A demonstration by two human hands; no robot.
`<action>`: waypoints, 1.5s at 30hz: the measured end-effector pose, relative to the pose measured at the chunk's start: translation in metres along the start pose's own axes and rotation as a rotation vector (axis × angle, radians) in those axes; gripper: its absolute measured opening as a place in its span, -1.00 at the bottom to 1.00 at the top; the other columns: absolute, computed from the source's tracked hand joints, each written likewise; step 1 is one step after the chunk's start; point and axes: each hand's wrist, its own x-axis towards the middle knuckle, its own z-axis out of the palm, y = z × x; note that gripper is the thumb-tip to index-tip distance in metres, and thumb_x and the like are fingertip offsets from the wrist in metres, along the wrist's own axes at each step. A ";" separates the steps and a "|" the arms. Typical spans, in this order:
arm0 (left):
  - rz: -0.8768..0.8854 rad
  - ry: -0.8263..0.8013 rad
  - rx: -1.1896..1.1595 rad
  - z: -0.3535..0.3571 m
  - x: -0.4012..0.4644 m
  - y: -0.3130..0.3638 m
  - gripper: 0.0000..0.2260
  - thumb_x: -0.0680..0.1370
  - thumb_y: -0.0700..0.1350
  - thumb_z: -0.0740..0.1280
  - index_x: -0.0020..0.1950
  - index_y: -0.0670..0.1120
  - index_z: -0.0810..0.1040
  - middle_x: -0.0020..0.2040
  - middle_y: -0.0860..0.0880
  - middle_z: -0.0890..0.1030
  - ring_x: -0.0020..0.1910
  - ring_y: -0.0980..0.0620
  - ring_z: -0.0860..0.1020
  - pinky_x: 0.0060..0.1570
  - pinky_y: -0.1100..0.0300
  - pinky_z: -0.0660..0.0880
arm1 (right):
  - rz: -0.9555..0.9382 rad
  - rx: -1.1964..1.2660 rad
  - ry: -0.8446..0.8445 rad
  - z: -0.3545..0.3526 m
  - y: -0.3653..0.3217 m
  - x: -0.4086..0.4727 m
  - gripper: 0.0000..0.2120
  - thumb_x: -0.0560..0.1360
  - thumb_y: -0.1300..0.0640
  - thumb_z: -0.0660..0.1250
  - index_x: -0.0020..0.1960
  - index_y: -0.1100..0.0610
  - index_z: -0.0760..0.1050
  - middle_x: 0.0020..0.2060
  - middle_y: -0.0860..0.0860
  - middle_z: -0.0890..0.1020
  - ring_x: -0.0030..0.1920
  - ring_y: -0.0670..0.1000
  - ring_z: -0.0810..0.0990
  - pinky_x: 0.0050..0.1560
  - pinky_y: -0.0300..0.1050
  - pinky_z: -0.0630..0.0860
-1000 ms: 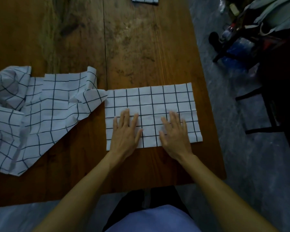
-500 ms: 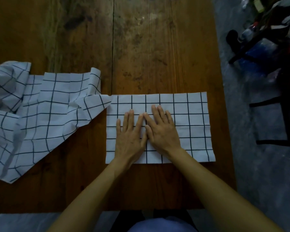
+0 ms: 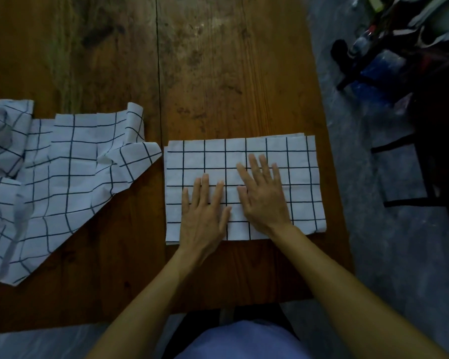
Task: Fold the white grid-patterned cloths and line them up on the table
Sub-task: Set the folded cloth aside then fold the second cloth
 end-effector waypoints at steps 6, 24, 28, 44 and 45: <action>-0.122 0.012 -0.004 0.005 -0.019 -0.007 -0.42 0.59 0.22 -0.11 0.55 -0.02 -0.01 0.54 -0.14 -0.14 0.53 -0.08 -0.19 0.47 -0.10 -0.20 | 0.120 -0.015 -0.074 0.003 -0.011 -0.030 -0.47 0.60 -0.07 0.00 0.51 0.10 0.15 0.52 0.20 0.13 0.54 0.15 -0.01 0.50 0.16 -0.05; 0.004 0.007 0.024 0.011 -0.020 0.001 -0.41 0.59 0.26 -0.12 0.55 0.01 -0.08 0.55 -0.14 -0.18 0.52 -0.04 -0.25 0.44 -0.10 -0.23 | 0.131 -0.109 -0.137 0.022 -0.014 -0.049 -0.42 0.60 -0.17 -0.07 0.55 0.05 -0.04 0.55 0.14 -0.06 0.54 0.11 -0.13 0.48 0.18 -0.17; -0.001 0.014 0.022 0.015 -0.021 0.000 -0.41 0.60 0.25 -0.12 0.56 0.00 -0.07 0.56 -0.14 -0.15 0.52 -0.03 -0.23 0.45 -0.09 -0.22 | 0.144 -0.101 -0.179 0.026 -0.014 -0.049 -0.42 0.60 -0.19 -0.11 0.55 0.02 -0.07 0.55 0.12 -0.08 0.55 0.11 -0.14 0.48 0.15 -0.22; -0.067 0.026 -0.076 0.014 -0.027 0.018 -0.45 0.61 0.11 -0.17 0.55 -0.04 -0.19 0.56 -0.12 -0.20 0.53 -0.06 -0.22 0.46 -0.12 -0.20 | 0.075 0.001 -0.179 0.016 -0.037 -0.054 -0.43 0.60 -0.05 -0.08 0.56 0.04 -0.14 0.54 0.15 -0.15 0.55 0.12 -0.20 0.50 0.09 -0.24; -0.092 0.021 -0.061 0.016 -0.030 0.013 -0.44 0.61 0.14 -0.16 0.55 -0.05 -0.19 0.55 -0.11 -0.22 0.53 -0.05 -0.23 0.46 -0.11 -0.20 | 0.095 0.010 -0.197 0.020 -0.040 -0.055 -0.43 0.60 -0.08 -0.12 0.55 0.03 -0.17 0.54 0.13 -0.17 0.54 0.10 -0.23 0.50 0.08 -0.25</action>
